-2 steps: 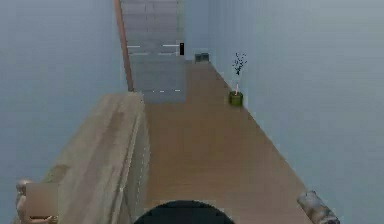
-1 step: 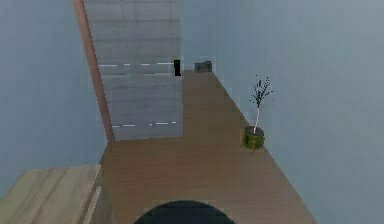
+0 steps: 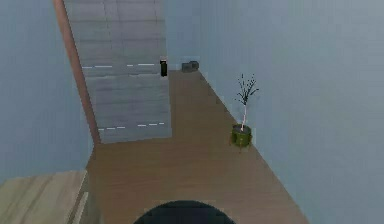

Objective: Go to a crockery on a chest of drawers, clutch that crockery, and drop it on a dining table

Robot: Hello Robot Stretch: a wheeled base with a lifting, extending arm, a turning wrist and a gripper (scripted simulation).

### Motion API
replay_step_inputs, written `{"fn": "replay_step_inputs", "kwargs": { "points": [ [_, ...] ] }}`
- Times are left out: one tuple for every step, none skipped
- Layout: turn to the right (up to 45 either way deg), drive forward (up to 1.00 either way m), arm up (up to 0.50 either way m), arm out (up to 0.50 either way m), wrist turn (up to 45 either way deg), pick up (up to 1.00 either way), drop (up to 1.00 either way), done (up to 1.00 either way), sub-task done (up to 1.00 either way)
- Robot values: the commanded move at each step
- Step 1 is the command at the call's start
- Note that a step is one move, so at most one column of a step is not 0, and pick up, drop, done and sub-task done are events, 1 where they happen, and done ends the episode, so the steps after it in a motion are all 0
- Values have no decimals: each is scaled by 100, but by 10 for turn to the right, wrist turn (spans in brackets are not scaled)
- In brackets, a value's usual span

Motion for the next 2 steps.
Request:
{"fn": "replay_step_inputs", "kwargs": {
  "points": [
    [0, 100, 0, 0, 0, 0, 0, 0, 0],
    [0, 85, 0, 0, 0, 0, 0, 0, 0]
  ]
}}
